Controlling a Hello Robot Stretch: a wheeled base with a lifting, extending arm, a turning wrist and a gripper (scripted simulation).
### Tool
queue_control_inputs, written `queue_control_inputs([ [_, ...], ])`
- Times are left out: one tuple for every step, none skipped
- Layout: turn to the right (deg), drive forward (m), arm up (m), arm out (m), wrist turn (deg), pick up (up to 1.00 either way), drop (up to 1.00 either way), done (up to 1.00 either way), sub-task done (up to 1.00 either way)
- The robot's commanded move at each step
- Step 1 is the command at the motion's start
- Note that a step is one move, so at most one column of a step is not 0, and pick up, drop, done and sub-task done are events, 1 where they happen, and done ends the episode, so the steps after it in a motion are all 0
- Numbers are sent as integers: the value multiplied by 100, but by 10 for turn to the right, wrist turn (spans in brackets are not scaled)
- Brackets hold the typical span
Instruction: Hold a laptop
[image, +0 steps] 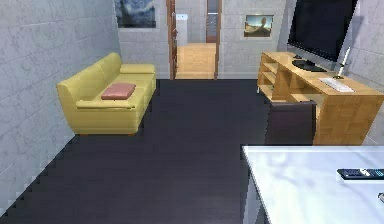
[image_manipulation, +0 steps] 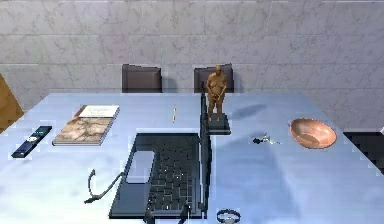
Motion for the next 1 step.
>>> queue_control_inputs([
  [0, 0, 0, 0, 0, 0, 0, 100, 0],
])
